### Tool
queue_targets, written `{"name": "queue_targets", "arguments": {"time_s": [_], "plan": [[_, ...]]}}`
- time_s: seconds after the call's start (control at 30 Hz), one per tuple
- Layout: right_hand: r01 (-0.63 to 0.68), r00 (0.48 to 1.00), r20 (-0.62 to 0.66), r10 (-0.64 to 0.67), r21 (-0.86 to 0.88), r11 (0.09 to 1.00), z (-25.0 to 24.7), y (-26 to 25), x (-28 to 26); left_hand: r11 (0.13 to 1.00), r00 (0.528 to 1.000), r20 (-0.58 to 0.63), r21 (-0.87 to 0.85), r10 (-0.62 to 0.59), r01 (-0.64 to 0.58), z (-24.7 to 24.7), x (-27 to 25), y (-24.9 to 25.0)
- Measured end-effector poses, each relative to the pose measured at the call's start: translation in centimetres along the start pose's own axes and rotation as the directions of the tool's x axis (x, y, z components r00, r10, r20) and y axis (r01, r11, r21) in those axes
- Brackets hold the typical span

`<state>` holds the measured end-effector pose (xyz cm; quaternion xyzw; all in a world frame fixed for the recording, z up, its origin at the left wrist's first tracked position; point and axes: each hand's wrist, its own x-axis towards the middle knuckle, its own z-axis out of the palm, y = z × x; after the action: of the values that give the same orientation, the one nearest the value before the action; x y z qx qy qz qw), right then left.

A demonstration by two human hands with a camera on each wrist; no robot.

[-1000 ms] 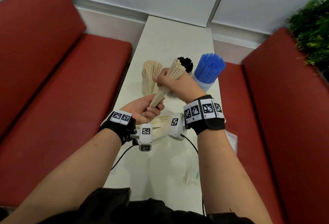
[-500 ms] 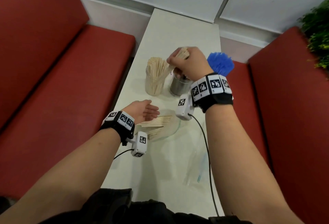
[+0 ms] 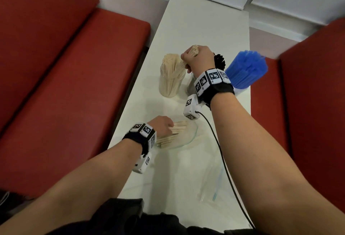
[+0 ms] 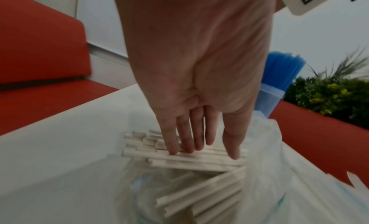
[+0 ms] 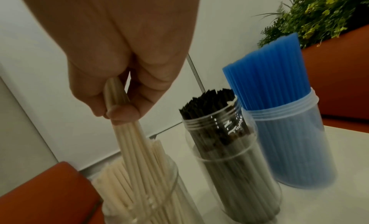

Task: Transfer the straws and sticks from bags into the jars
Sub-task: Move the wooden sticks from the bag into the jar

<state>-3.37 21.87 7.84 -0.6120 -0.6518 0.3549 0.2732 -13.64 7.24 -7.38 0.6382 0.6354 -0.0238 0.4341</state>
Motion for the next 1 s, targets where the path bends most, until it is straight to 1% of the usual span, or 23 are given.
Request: {"name": "queue_targets", "arguments": {"time_s": [0.1, 0.17, 0.23, 0.33, 0.4, 0.47, 0.5, 0.53, 0.57, 0.6, 0.63, 0.67, 0.7, 0.73, 0.77, 0.83, 0.9, 0.93, 1.0], "plan": [[-0.024, 0.999, 0.041, 0.026, -0.051, 0.998, 1.7, 1.3, 0.8, 0.989, 0.998, 0.049, 0.146, 0.026, -0.033, 1.0, 1.1, -0.2], [-0.044, 0.997, 0.058, 0.048, -0.074, 0.996, 2.7, 1.8, 1.1, 0.963, 0.998, 0.054, 0.262, 0.044, -0.057, 1.6, 1.5, -0.2], [-0.051, 0.995, 0.077, 0.061, -0.121, 0.991, 3.6, 2.1, 1.2, 0.941, 0.997, 0.060, 0.334, 0.038, -0.056, 1.9, 1.6, 0.1], [0.004, 0.989, 0.142, 0.030, -0.235, 0.972, 4.5, 2.6, 1.3, 0.918, 0.998, 0.046, 0.394, 0.036, -0.051, 2.1, 1.8, 0.4], [0.009, 0.986, 0.162, 0.027, -0.212, 0.977, 4.7, 2.7, 1.3, 0.913, 0.999, 0.033, 0.406, 0.018, -0.030, 2.3, 2.0, 0.7], [-0.008, 0.993, 0.114, 0.026, -0.160, 0.987, 4.5, 3.2, 1.5, 0.899, 0.999, 0.054, 0.438, 0.002, -0.026, 2.3, 2.3, 1.1], [0.005, 0.998, 0.063, 0.003, -0.139, 0.990, 4.4, 3.2, 1.5, 0.887, 0.998, 0.066, 0.461, 0.003, -0.033, 2.3, 2.4, 1.4], [0.052, 0.999, -0.006, -0.053, -0.139, 0.989, 4.3, 3.1, 1.4, 0.876, 0.997, 0.079, 0.480, 0.007, -0.044, 2.2, 2.5, 1.6], [0.112, 0.988, -0.084, -0.128, -0.174, 0.978, 4.3, 2.9, 1.3, 0.869, 0.996, 0.093, 0.491, 0.008, -0.053, 2.2, 2.5, 1.8], [0.186, 0.962, -0.154, -0.225, -0.233, 0.955, 4.4, 2.7, 1.2, 0.863, 0.995, 0.103, 0.501, 0.007, -0.058, 2.1, 2.6, 2.0], [0.250, 0.929, -0.197, -0.314, -0.295, 0.922, 4.7, 2.3, 1.2, 0.857, 0.994, 0.108, 0.512, 0.006, -0.061, 2.1, 2.6, 2.1], [0.297, 0.900, -0.199, -0.388, -0.374, 0.879, 5.1, 2.0, 1.4, 0.852, 0.994, 0.109, 0.519, 0.007, -0.063, 2.1, 2.5, 2.1], [0.315, 0.891, -0.156, -0.426, -0.462, 0.829, 5.6, 1.7, 1.6, 0.850, 0.994, 0.111, 0.523, 0.007, -0.065, 2.1, 2.5, 2.2], [0.318, 0.899, -0.083, -0.429, -0.551, 0.772, 6.3, 1.7, 1.8, 0.849, 0.993, 0.116, 0.525, 0.004, -0.065, 2.1, 2.5, 2.2], [0.306, 0.919, -0.003, -0.395, -0.627, 0.716, 6.9, 1.8, 2.0, 0.848, 0.993, 0.120, 0.527, 0.001, -0.064, 2.1, 2.5, 2.1], [0.300, 0.948, 0.152, -0.279, -0.716, 0.631, 8.0, 2.7, 2.3, 0.847, 0.991, 0.132, 0.526, 0.004, -0.073, 2.2, 2.6, 2.0], [0.340, 0.940, 0.284, -0.187, -0.752, 0.565, 8.6, 3.8, 2.6, 0.852, 0.989, 0.148, 0.516, 0.010, -0.086, 2.1, 2.7, 1.9], [0.356, 0.933, 0.321, -0.163, -0.755, 0.551, 8.7, 4.0, 2.8, 0.858, 0.988, 0.155, 0.507, 0.009, -0.087, 1.9, 2.8, 1.8], [0.353, 0.931, 0.334, -0.145, -0.731, 0.584, 8.7, 3.8, 3.5, 0.872, 0.987, 0.158, 0.483, 0.000, -0.077, 1.5, 2.8, 1.7]]}}
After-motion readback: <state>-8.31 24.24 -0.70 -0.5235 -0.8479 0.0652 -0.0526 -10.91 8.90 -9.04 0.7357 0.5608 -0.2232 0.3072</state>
